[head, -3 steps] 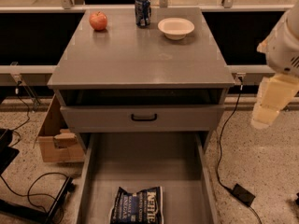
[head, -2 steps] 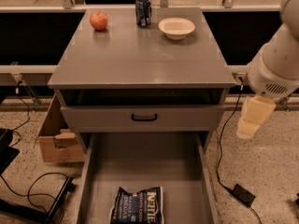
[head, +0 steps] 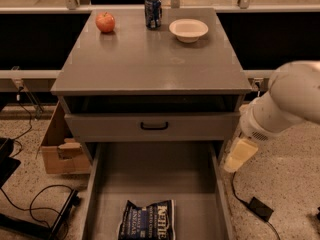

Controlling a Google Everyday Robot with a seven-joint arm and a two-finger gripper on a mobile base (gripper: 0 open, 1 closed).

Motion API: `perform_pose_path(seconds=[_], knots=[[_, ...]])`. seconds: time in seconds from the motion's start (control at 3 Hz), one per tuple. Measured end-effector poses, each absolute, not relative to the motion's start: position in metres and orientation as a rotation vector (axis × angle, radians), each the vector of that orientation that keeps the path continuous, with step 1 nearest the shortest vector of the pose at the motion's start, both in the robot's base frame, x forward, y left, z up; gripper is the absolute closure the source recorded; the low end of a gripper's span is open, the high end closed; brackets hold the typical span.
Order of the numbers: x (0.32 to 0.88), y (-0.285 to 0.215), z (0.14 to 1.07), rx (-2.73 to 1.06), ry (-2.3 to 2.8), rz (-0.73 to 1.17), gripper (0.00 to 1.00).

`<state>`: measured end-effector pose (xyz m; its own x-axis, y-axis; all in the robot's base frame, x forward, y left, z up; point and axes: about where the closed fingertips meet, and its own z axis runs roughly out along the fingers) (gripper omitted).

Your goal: Pick blue chip bag from middle drawer and place on counter

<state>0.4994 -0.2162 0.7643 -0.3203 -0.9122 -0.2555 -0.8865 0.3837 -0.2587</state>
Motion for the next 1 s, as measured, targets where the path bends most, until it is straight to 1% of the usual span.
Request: perform_pose_path(seconds=[0.33,1.0], knots=[[0.4963,-0.1950,0.7061,-1.454,2.265,0.072,0.00],[0.5044,-0.1875,0.7003,-1.419,2.239,0.099,0.00]])
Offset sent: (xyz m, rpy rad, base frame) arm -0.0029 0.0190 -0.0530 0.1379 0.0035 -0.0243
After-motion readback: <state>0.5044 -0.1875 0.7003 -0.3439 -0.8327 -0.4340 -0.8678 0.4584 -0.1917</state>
